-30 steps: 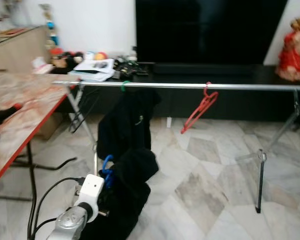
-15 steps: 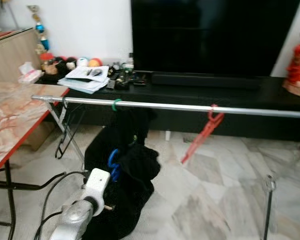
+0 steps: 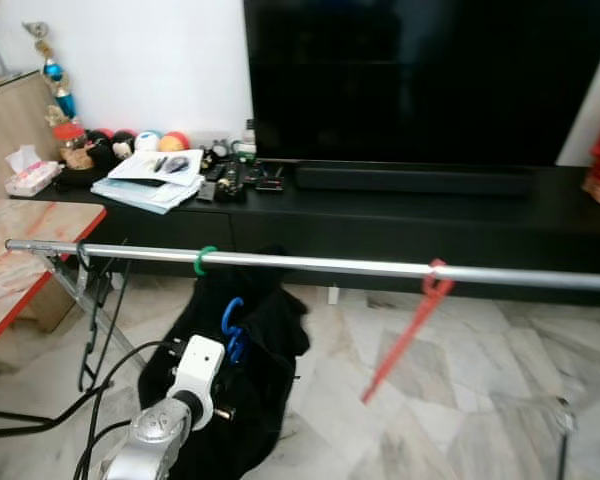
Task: Hang hanger
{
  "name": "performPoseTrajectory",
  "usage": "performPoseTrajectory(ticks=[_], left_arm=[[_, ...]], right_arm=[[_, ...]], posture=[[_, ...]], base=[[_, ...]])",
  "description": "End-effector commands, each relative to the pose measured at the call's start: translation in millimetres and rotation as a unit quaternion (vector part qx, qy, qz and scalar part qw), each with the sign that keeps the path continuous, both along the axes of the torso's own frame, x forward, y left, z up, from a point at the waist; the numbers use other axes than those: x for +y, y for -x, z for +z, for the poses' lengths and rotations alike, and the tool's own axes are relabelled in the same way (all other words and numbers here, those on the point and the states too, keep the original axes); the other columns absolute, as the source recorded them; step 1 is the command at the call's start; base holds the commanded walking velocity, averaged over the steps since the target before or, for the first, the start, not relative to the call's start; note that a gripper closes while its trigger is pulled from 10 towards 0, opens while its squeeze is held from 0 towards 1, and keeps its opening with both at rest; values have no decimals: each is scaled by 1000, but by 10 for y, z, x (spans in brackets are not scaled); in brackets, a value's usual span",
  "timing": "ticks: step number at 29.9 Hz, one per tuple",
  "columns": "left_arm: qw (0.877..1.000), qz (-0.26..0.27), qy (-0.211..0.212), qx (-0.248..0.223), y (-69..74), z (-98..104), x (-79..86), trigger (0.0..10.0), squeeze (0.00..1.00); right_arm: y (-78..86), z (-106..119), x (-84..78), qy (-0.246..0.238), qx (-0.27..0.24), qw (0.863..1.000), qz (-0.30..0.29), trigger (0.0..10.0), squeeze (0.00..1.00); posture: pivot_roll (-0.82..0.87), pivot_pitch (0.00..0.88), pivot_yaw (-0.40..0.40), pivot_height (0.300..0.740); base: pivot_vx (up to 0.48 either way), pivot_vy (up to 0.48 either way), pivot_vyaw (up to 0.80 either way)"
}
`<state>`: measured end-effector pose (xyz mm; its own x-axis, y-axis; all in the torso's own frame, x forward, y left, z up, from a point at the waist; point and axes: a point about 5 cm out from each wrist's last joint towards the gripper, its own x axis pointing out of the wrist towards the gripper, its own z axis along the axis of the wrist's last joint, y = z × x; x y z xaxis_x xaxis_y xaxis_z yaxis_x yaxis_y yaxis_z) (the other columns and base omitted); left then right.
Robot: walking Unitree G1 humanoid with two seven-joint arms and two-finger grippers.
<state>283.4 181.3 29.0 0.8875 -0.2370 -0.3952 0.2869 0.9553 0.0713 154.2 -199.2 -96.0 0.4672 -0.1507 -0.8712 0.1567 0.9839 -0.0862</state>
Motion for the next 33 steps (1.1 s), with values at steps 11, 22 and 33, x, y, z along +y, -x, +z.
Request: performPoseTrajectory(ticks=[11, 22, 33], left_arm=[[1000, -6, 6, -30, -92, 127, -53, 10000, 0], [962, -269, -44, -15, -354, 381, -584, 10000, 0], [929, -368, -3, 47, -34, 284, -464, 10000, 0]], right_arm=[[80, -21, -61, 6, 12, 1000, -6, 10000, 0], [25, -3, -40, 9, 3, 1000, -7, 10000, 0], [10, 1, -30, 8, 1, 1000, -3, 10000, 0]], posture=[[29, 0, 40, 740], [31, 0, 45, 740], [44, 0, 40, 740]], base=[[480, 0, 0], [175, 0, 0], [0, 0, 0]])
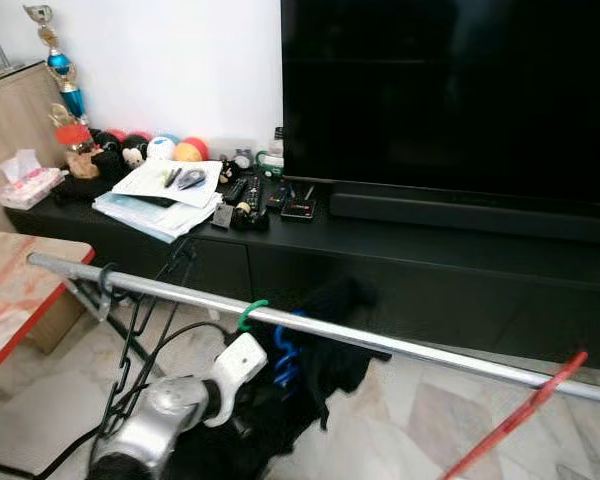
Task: Hang hanger
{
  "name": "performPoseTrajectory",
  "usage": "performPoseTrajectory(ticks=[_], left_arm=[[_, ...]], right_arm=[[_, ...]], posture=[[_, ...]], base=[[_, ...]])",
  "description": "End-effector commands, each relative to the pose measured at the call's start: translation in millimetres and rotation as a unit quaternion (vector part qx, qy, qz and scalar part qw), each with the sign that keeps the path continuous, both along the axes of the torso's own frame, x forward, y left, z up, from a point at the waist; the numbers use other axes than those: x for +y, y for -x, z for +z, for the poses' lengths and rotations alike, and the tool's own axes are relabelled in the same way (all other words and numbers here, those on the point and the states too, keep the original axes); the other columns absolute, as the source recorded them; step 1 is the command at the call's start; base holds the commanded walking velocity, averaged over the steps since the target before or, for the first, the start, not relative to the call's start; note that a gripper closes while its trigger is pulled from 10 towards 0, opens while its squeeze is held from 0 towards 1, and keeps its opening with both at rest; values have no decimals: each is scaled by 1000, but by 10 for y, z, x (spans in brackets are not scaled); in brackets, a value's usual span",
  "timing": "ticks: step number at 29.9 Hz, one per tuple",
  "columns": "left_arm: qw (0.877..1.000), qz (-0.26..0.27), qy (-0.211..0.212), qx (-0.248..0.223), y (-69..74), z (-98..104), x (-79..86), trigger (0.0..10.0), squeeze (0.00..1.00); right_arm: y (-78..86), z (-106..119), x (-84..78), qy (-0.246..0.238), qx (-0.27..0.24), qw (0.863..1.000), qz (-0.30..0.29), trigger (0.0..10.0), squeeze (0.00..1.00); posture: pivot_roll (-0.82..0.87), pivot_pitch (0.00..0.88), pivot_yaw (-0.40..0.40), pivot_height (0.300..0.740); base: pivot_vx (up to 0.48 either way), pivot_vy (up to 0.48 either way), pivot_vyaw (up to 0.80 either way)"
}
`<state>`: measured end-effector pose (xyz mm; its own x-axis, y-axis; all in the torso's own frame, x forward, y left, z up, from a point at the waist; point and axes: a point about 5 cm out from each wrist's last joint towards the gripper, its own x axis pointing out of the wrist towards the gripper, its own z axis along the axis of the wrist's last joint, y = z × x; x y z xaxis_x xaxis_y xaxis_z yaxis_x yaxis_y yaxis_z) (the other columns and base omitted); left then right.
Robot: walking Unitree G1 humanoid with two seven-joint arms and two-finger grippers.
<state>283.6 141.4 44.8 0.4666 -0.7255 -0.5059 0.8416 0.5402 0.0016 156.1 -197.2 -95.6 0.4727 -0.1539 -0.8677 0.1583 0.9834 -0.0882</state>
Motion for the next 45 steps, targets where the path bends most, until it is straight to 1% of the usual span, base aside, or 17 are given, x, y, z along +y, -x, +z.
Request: performPoseTrajectory(ticks=[1, 5, 11, 12, 14, 16, 18, 22, 24, 27, 29, 31, 32, 34, 35, 39, 45], left_arm=[[999, -30, 15, -17, -18, 132, -59, 10000, 0], [998, -62, 28, -3, 39, 199, -29, 10000, 0], [994, -107, 29, 6, 91, 312, 0, 10000, 0], [992, -121, 39, 12, 106, 364, -6, 10000, 0], [991, -122, 51, 6, 84, 425, -28, 10000, 0], [993, -104, 58, -8, 13, 466, -67, 10000, 0], [994, -95, 56, -16, -9, 467, -87, 10000, 0], [992, -85, 89, -15, 21, 491, -172, 10000, 0], [992, -76, 97, -4, 62, 485, -166, 10000, 0], [993, -66, 92, -8, 108, 485, -126, 10000, 0], [996, -32, 83, -12, 112, 422, -43, 10000, 0], [997, 22, 78, -19, 90, 301, 41, 10000, 0], [997, 22, 78, -19, 90, 301, 41, 10000, 0], [995, 62, 71, -26, 94, 216, 87, 10000, 0], [994, 76, 73, -26, 132, 163, 92, 10000, 0], [991, 105, 85, -18, 212, 95, 54, 10000, 0], [990, 106, 89, -27, 214, 85, 23, 10000, 0]], right_arm=[[29, -4, -51, 6, 4, 1000, -3, 10000, 0], [32, -5, -53, 6, 5, 1000, -3, 10000, 0], [35, -6, -52, 7, 5, 1000, -3, 10000, 0], [35, -6, -51, 7, 5, 1000, -3, 10000, 0], [34, -5, -51, 7, 5, 1000, -3, 10000, 0], [30, -4, -50, 7, 4, 1000, -3, 10000, 0], [30, -4, -47, 7, 4, 1000, -3, 10000, 0], [33, -7, -35, 5, 3, 1000, -7, 10000, 0], [35, -9, -33, 5, 3, 1000, -8, 10000, 0], [42, -12, -27, 5, 5, 1000, -13, 10000, 0], [45, -14, -24, 5, 6, 1000, -16, 10000, 0], [41, -13, -23, 6, 6, 1000, -15, 10000, 0], [41, -13, -23, 6, 6, 1000, -15, 10000, 0], [35, -11, -22, 6, 5, 1000, -15, 10000, 0], [33, -10, -23, 7, 5, 1000, -14, 10000, 0], [27, -7, -27, 8, 3, 1000, -13, 10000, 0], [22, -4, -31, 10, 3, 1000, -12, 10000, 0]], posture=[[44, 0, 40, 740], [44, 0, 40, 740], [43, 0, 45, 740], [46, 0, 46, 740], [49, 3, 46, 740], [49, 5, 50, 740], [44, 6, 55, 740], [30, 8, 64, 740], [29, 9, 67, 740], [31, 10, 74, 740], [31, 9, 74, 740], [38, 6, 74, 740], [38, 6, 74, 740], [41, 5, 69, 740], [41, 5, 69, 740], [43, 1, 66, 740], [49, 0, 61, 740]], base=[[0, 0, 0], [0, 0, 0], [0, 0, 0], [0, 0, 0], [0, 0, 0], [0, 0, 0], [0, 0, 0], [0, 0, 0], [0, 0, 0], [0, 0, 0], [0, 0, 0], [0, 0, 0], [0, 0, 0], [0, 0, 0], [0, 0, 0], [0, 0, 0], [0, 0, 0]])
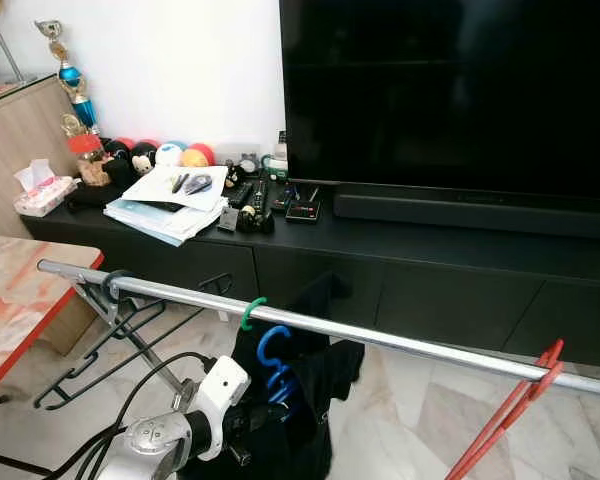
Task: Hang hanger
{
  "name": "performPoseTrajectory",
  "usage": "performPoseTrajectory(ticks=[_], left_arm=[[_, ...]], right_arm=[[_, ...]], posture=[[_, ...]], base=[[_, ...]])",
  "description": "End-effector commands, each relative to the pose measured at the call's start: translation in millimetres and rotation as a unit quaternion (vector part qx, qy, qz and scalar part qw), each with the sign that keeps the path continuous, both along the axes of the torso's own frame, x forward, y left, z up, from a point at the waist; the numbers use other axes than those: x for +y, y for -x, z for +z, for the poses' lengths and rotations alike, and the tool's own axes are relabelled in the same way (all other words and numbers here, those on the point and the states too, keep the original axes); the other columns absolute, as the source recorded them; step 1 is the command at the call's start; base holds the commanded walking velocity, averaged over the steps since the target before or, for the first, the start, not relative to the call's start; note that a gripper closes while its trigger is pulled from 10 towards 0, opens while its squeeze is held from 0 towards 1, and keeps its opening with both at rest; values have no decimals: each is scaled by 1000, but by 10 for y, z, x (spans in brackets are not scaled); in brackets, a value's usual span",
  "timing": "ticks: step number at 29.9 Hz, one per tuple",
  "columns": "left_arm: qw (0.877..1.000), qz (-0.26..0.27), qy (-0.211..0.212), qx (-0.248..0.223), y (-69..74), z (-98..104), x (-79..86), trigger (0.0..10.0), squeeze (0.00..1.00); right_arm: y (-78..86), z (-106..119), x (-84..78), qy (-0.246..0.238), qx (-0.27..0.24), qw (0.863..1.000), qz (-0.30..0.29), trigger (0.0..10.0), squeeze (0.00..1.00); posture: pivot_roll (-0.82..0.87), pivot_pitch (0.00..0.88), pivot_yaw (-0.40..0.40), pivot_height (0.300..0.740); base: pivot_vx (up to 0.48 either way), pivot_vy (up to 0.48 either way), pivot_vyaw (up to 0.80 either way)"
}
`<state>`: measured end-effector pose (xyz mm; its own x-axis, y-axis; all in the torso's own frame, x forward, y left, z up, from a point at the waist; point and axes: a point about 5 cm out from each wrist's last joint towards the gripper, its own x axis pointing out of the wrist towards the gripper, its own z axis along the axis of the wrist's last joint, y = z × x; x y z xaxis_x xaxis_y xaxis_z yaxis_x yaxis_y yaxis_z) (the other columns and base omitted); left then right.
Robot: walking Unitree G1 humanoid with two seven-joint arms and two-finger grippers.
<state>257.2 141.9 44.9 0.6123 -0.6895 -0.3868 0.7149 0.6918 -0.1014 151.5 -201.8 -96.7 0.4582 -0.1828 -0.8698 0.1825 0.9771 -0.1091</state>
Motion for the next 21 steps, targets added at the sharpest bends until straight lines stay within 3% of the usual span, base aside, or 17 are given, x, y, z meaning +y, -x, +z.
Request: performPoseTrajectory(ticks=[1, 21], left_arm=[[1000, 8, 4, -30, -59, 96, 11, 10000, 0], [999, 1, -3, -34, -44, 99, -1, 10000, 0]], right_arm=[[-25, 8, 15, 1, -3, 1000, 0, 10000, 0], [-35, 13, 10, 2, -6, 1000, -1, 10000, 0]], posture=[[49, 0, 61, 740], [46, 0, 58, 740]], base=[[0, -371, 0], [0, -436, 0]])
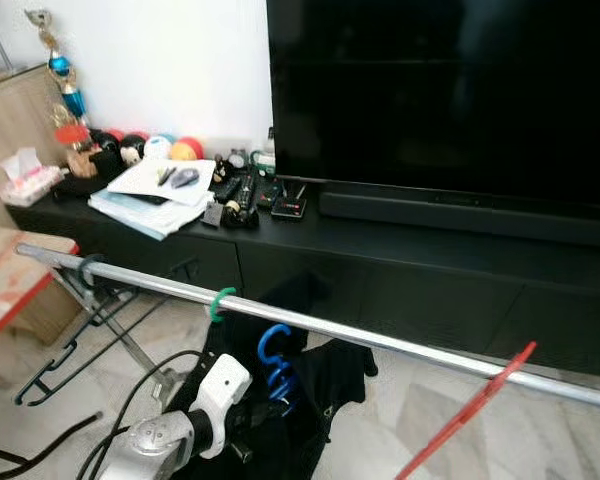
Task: Hang hanger
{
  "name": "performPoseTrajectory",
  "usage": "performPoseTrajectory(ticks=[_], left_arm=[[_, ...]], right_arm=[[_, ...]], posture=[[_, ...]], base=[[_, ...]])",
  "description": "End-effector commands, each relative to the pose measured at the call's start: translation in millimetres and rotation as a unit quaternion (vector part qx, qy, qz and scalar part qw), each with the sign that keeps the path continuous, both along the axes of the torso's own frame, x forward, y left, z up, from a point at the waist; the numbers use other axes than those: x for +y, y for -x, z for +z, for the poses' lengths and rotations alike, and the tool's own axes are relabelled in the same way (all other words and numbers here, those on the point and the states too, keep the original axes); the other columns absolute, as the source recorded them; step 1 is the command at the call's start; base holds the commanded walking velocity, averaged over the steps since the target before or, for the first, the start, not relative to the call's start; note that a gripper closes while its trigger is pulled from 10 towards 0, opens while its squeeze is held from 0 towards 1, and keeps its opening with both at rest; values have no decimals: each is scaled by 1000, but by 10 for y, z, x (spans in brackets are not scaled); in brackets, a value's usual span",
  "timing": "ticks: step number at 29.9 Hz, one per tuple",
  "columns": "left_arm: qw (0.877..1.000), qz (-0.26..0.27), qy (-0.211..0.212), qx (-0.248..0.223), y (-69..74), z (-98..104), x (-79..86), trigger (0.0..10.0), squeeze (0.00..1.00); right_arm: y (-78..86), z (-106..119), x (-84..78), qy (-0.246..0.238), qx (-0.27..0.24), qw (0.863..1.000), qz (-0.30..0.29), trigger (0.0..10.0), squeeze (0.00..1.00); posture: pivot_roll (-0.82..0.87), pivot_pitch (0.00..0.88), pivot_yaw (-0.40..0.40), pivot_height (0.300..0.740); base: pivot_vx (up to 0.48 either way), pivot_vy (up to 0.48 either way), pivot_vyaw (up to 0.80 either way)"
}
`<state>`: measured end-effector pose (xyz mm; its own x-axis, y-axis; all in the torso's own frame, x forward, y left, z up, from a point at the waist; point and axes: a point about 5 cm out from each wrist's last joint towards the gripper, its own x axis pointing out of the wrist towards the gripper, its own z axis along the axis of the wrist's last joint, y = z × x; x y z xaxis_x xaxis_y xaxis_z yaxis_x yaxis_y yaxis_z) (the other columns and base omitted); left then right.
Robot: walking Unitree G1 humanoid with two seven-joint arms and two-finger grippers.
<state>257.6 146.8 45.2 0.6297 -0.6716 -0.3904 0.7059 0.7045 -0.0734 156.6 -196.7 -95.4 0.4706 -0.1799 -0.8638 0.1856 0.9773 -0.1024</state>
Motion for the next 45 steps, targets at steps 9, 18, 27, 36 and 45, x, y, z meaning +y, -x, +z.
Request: performPoseTrajectory(ticks=[9, 18, 27, 36, 45], left_arm=[[999, -9, -14, -33, -39, 83, -32, 10000, 0], [996, 33, -40, -67, 4, 112, 130, 10000, 0], [991, 84, -29, -98, 133, 229, 298, 10000, 0], [990, 76, -39, -110, 33, 278, 224, 10000, 0], [987, 70, -90, -112, -190, 264, 190, 10000, 0]], right_arm=[[8, 3, -40, 4, 1, 1000, 3, 10000, 0], [4, 7, -52, 6, 0, 1000, 5, 10000, 0], [-8, 17, -88, 12, 0, 1000, 15, 10000, 0], [-18, 23, -100, 15, -1, 1000, 21, 10000, 0], [-22, 23, -91, 15, -1, 1000, 21, 10000, 0]], posture=[[52, 0, 52, 740], [56, 0, 40, 740], [74, 0, 14, 740], [71, 0, 5, 740], [65, 0, 3, 740]], base=[[0, 0, 0], [0, 0, 0], [0, 0, 0], [0, 0, 0], [0, 0, 0]])
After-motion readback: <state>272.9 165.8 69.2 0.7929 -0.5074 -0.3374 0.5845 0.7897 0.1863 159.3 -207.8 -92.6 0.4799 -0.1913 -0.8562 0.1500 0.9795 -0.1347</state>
